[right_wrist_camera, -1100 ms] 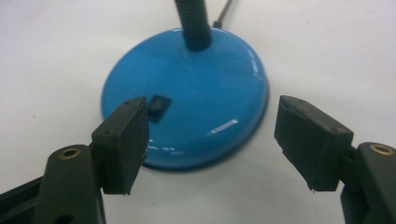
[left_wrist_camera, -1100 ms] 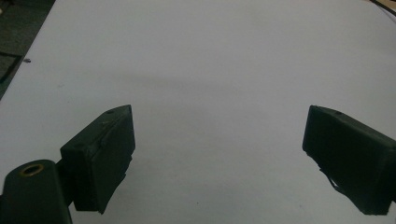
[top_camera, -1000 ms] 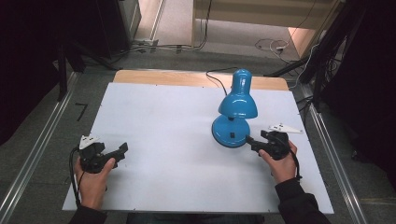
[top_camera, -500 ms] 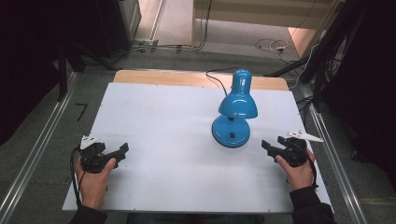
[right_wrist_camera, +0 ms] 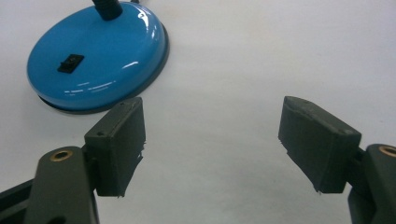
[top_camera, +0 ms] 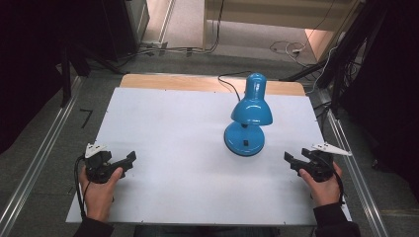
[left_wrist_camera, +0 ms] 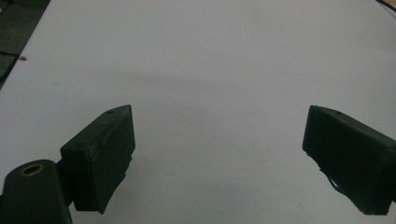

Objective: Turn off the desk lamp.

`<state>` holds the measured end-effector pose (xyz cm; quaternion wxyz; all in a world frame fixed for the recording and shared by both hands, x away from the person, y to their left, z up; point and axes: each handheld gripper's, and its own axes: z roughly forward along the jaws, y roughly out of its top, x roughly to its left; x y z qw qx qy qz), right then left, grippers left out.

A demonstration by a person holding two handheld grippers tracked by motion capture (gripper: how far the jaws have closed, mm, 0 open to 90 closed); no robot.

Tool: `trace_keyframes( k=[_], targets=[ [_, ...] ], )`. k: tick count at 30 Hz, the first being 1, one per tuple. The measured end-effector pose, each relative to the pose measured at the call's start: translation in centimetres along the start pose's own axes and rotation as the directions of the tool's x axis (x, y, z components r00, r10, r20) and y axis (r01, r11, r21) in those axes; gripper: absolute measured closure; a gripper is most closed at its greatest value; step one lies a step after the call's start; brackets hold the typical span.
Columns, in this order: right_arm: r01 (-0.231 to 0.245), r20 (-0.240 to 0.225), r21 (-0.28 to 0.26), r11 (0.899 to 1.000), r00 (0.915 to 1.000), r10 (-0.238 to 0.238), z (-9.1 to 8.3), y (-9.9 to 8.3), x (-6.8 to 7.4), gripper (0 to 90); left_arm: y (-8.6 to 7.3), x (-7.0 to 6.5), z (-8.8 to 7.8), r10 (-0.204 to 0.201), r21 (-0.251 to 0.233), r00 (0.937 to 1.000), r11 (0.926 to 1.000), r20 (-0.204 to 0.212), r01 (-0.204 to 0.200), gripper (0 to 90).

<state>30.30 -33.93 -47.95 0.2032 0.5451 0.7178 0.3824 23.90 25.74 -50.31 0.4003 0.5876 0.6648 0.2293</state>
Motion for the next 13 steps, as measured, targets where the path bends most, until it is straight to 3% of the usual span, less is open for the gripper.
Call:
trace_keyframes(
  k=[13],
  targets=[
    [-0.030,0.062,0.028,0.999,0.9977,0.028,-0.9,-1.5,-2.2,18.8,0.0,-0.1,0.1,-0.002,0.000,1.0000,1.0000,0.000,0.002,10.1]
  ],
)
